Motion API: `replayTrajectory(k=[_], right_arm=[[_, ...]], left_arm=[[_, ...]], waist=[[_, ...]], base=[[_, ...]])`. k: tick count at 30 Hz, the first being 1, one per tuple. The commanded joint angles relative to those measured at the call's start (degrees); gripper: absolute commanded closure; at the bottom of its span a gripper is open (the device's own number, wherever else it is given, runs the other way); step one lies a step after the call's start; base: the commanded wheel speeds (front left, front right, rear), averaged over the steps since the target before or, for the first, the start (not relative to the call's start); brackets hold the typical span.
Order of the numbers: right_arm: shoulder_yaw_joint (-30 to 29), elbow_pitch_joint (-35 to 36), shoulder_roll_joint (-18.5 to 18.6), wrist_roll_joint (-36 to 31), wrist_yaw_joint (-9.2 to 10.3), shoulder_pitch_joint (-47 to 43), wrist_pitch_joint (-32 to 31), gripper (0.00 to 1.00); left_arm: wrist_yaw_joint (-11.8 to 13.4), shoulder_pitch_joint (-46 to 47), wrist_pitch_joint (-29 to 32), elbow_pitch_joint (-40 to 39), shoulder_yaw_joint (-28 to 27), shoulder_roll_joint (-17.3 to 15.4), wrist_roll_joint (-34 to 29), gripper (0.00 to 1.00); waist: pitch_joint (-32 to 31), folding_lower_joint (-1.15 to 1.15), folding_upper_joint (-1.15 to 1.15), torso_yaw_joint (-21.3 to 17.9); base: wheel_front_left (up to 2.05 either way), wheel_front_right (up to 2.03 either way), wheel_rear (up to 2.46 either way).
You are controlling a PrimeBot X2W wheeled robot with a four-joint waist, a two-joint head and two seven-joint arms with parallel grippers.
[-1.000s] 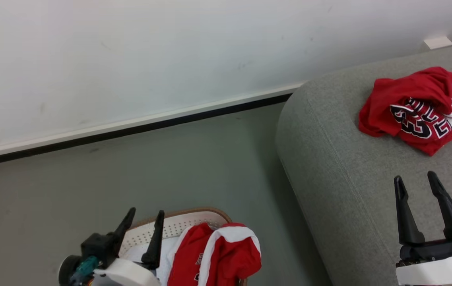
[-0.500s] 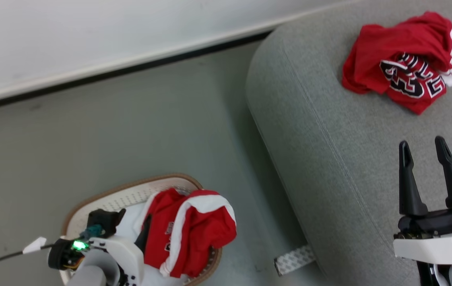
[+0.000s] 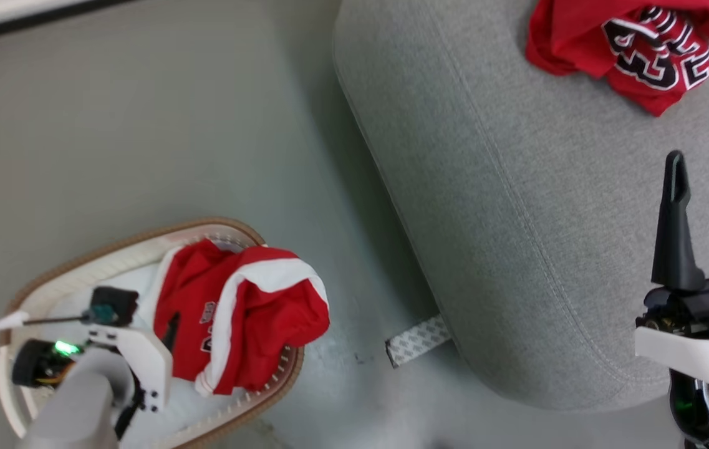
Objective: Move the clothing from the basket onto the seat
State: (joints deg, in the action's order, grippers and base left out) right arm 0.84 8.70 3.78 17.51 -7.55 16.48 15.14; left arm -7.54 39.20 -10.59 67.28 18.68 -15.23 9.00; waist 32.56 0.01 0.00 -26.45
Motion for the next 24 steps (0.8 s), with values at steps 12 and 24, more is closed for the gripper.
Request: replayTrajectory(k=[12, 24], right_arm=[[2.3, 0.9, -0.9, 3.3, 0.13, 4.9, 0.0, 0.0], [3.3, 0.7, -1.0, 5.9, 0.13, 6.2, 0.0, 0.0]], left_arm=[[0.1, 7.8, 6.0, 3.4, 7.2, -4.2, 2.8, 0.0], [0.1, 9.8, 8.4, 2.6, 12.9, -5.4, 8.9, 1.0]], waist=[[11.4, -0.01, 0.0, -3.7], [14.0, -0.01, 0.0, -3.7]], base=[[0.0, 0.0, 0.0], [0.0, 0.0, 0.0]])
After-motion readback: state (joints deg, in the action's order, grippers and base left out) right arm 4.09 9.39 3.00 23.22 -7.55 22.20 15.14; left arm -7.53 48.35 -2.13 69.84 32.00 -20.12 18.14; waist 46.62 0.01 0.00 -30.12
